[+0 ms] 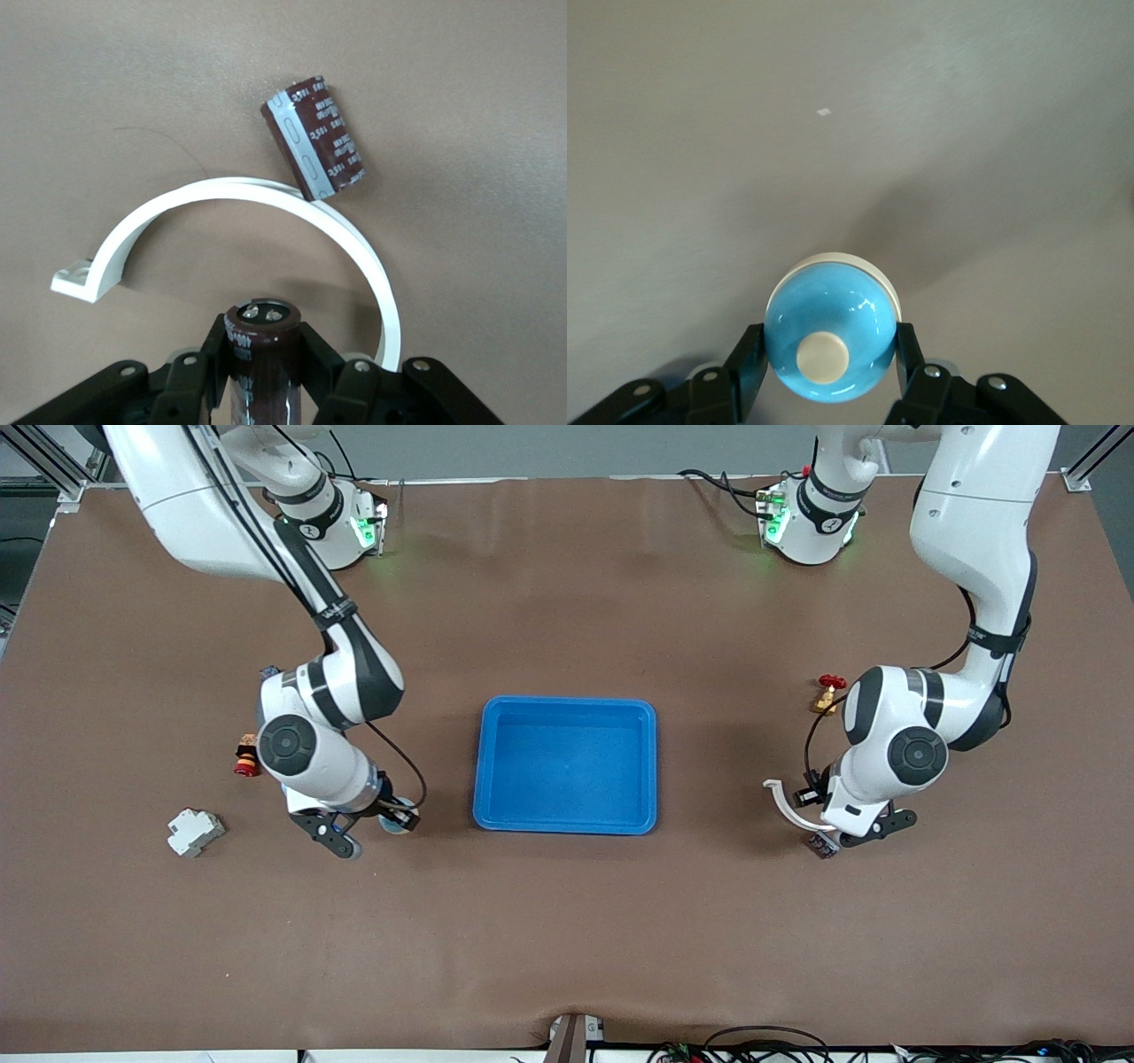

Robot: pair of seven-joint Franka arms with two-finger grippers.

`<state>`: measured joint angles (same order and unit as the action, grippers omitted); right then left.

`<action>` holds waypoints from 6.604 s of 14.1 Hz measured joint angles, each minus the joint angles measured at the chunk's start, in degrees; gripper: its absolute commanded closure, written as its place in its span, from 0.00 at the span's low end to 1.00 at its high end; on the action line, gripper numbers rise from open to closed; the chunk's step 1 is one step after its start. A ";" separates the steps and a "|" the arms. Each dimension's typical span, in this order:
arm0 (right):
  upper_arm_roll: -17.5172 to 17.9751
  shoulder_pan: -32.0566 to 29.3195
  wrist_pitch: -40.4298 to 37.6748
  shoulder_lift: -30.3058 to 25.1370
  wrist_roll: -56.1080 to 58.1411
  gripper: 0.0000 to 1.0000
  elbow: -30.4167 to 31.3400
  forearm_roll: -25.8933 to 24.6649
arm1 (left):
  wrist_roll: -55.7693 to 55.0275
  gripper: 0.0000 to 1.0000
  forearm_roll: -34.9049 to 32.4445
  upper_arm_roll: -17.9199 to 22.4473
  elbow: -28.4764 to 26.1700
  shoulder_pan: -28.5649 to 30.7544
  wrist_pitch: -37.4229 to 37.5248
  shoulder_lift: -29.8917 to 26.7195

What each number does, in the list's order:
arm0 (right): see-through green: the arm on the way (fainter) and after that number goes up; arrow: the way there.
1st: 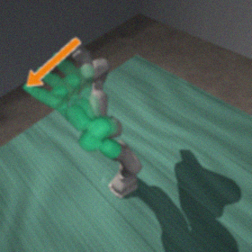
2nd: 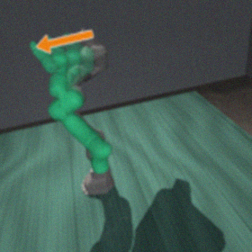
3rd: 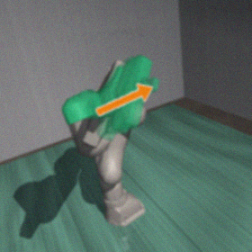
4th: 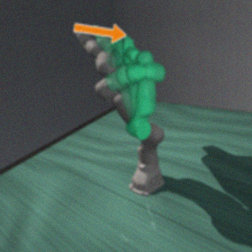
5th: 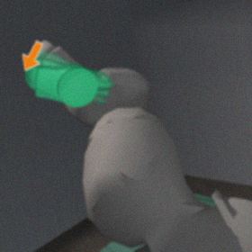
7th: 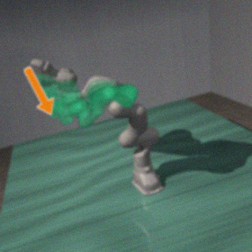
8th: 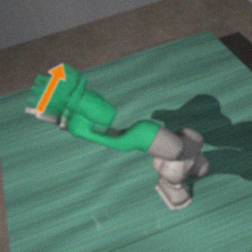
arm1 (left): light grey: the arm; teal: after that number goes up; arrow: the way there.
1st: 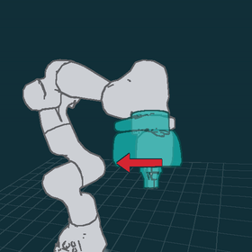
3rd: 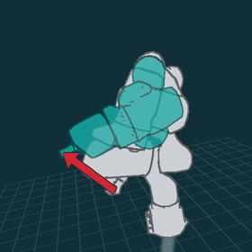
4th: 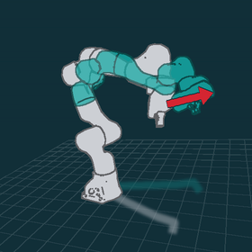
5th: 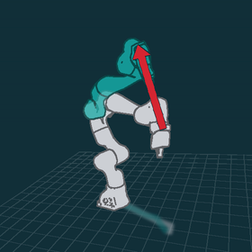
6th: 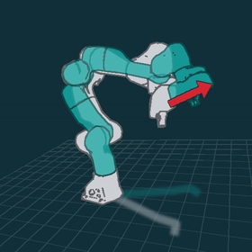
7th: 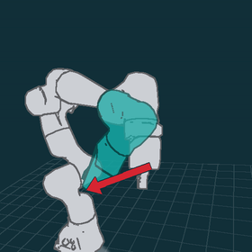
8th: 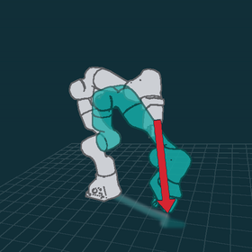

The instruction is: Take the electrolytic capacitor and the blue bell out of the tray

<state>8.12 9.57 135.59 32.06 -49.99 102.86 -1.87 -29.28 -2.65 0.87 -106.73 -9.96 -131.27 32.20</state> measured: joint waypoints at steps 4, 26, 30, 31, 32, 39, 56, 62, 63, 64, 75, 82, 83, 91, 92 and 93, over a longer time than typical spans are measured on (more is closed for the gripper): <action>0.00 -1.85 4.53 -2.97 6.08 1.00 7.38 -0.03 | 0.00 1.00 -1.00 0.01 1.31 0.03 0.00 1.99; -0.04 -7.81 19.41 -8.24 20.42 0.89 25.46 -0.10 | 6.15 0.00 -1.11 0.36 7.45 2.22 14.35 -3.42; -0.04 -8.45 19.34 -8.29 20.57 0.00 25.83 -0.10 | 22.21 0.00 -1.11 0.43 7.99 10.73 23.92 -11.17; -0.04 -8.50 19.27 -8.29 20.57 0.00 25.94 -0.10 | 25.52 0.00 -1.11 0.44 8.00 12.62 25.98 -12.95; -0.04 -8.52 18.89 -8.33 20.55 0.00 25.94 -0.09 | 28.20 0.00 -1.11 0.44 7.99 13.98 27.98 -14.69; 1.31 -8.41 0.14 -17.63 18.76 0.00 23.41 0.03 | 31.58 0.00 2.18 -0.87 8.05 14.42 39.42 -27.65; 1.04 -7.48 -32.27 -27.33 43.97 0.00 5.90 -0.24 | 27.96 0.00 2.95 -10.71 21.41 14.10 41.29 -27.62; 0.73 -11.38 -45.25 -30.35 45.95 0.00 -4.11 -0.24 | 27.87 0.00 2.95 -11.08 20.74 14.34 39.68 -27.83; 0.64 -12.07 -46.69 -31.83 46.02 0.00 -4.22 -0.23 | 27.87 0.00 2.95 -11.36 20.77 14.29 39.35 -27.97; 0.30 -12.56 -47.90 -33.44 46.37 0.00 -4.24 -0.21 | 27.87 0.00 2.95 -11.57 20.84 14.25 39.18 -28.08; -13.13 -13.04 -50.90 -39.99 57.72 0.00 -4.09 4.48 | 27.87 0.00 2.93 -11.06 20.27 15.43 39.56 -27.19; -10.34 -12.69 -48.46 -47.61 57.72 0.00 0.27 3.83 | 28.05 0.00 2.93 -10.98 20.22 15.48 39.64 -26.64; -9.47 -12.67 -47.36 -48.33 57.72 0.00 1.46 3.65 | 28.03 0.00 2.93 -10.42 20.23 14.71 39.64 -26.64; -8.34 -12.37 -54.06 -42.70 57.24 0.00 -7.57 3.16 | 28.06 0.00 2.92 -3.72 20.23 8.82 39.64 -26.63; -8.27 -12.27 -54.81 -41.82 57.17 0.00 -8.77 3.16 | 28.06 0.00 2.92 -3.72 20.24 8.67 39.64 -26.64; -7.95 -12.21 -55.15 -41.22 57.05 0.00 -9.42 3.12 | 28.06 0.00 2.93 -3.72 20.24 8.52 39.64 -26.64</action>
<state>0.17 -2.64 80.43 -9.16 7.06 93.45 1.25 -1.22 0.27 -2.85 -86.49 -1.44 -91.63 5.57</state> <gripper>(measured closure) 0.000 0.000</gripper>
